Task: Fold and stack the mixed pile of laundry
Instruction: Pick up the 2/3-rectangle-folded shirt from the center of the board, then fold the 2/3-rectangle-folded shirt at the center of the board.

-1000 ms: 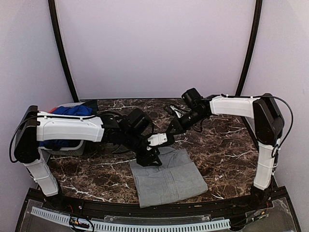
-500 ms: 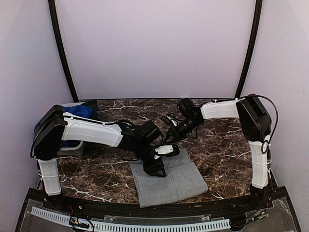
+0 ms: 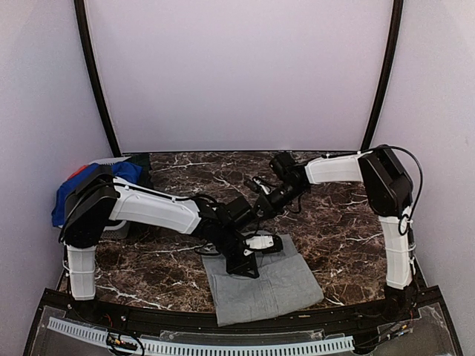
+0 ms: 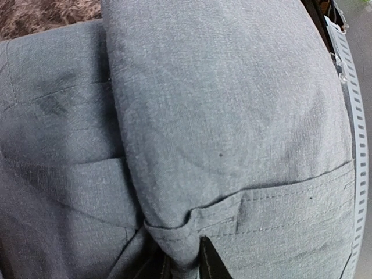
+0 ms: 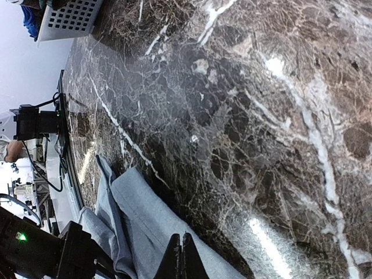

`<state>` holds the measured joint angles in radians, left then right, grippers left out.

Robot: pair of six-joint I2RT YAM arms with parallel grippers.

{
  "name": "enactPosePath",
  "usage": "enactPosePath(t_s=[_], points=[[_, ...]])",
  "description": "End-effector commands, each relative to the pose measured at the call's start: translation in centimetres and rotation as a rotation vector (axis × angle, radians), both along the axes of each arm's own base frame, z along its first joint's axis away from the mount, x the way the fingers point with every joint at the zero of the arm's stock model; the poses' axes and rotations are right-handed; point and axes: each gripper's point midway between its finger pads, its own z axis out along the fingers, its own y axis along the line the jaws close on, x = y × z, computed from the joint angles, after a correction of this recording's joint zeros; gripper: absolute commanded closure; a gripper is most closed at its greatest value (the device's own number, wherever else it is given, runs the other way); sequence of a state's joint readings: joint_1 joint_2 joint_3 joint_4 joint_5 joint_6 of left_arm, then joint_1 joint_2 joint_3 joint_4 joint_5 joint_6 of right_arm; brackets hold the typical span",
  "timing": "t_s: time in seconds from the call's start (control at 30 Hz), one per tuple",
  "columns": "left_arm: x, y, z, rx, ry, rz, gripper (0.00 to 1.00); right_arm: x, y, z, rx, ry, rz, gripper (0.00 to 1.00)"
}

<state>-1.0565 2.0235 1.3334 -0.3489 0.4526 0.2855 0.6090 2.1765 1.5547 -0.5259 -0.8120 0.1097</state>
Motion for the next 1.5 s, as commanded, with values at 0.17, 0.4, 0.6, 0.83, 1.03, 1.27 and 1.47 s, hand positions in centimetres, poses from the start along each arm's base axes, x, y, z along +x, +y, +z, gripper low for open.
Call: enactPosePath(t_s=[0.17, 0.4, 0.6, 0.83, 1.03, 1.27, 1.47], points=[[-2.7, 0.7, 1.6, -0.006, -0.073, -0.113, 0.98, -3.2, -0.9, 2.1, 0.016, 0.004, 0.037, 1.0], [-2.0, 1.2, 3.6, -0.016, -0.158, -0.097, 1.0, -5.0, -0.3, -0.4, -0.022, 0.065, 0.097, 1.0], [-1.2, 1.3, 4.5, 0.004, -0.201, -0.091, 1.0, -4.7, 0.5, -2.9, -0.058, 0.092, 0.12, 1.0], [0.2, 1.9, 5.3, 0.038, -0.271, -0.085, 1.0, -5.4, -0.2, -6.2, -0.13, 0.132, 0.132, 1.0], [2.9, 2.7, 6.8, 0.05, -0.333, -0.043, 1.0, -6.2, -0.5, -6.9, -0.147, 0.145, 0.139, 1.0], [6.5, 3.9, 7.8, 0.062, -0.41, 0.001, 0.99, -6.3, -0.2, -6.4, -0.13, 0.144, 0.143, 1.0], [8.4, 4.4, 7.6, 0.073, -0.451, 0.007, 0.98, -6.1, 0.1, -5.7, -0.114, 0.135, 0.142, 1.0]])
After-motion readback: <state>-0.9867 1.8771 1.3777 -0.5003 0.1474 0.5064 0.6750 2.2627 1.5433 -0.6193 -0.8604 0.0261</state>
